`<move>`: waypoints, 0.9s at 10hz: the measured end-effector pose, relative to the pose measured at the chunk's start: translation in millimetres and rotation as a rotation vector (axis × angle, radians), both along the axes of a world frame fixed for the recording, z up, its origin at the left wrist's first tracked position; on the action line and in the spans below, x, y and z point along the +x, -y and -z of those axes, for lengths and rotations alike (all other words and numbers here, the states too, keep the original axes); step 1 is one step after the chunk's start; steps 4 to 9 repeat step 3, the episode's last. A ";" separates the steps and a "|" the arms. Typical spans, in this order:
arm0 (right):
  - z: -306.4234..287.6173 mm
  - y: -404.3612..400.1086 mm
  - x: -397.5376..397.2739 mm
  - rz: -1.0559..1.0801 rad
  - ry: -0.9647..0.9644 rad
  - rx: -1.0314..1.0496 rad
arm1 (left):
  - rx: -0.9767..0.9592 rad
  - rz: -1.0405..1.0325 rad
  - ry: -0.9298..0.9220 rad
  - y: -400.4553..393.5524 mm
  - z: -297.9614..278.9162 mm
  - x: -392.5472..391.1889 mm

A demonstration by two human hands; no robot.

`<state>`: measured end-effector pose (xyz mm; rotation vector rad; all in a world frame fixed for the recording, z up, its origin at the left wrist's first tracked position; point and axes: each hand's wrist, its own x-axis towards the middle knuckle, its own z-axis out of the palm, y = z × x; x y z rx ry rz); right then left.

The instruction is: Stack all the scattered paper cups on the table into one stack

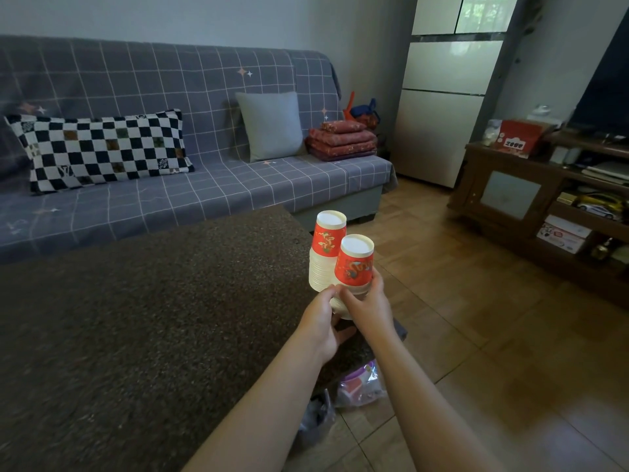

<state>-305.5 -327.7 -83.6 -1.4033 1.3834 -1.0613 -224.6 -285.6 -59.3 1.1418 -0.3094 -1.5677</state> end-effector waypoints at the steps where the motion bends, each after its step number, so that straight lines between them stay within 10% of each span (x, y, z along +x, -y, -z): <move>1: 2.1 -5.1 -0.6 0.019 -0.002 0.011 | 0.008 -0.008 0.014 -5.5 -4.2 0.4; 9: -3.0 -34.3 4.5 0.202 -0.047 -0.040 | 0.066 -0.098 0.084 -29.9 -23.4 7.4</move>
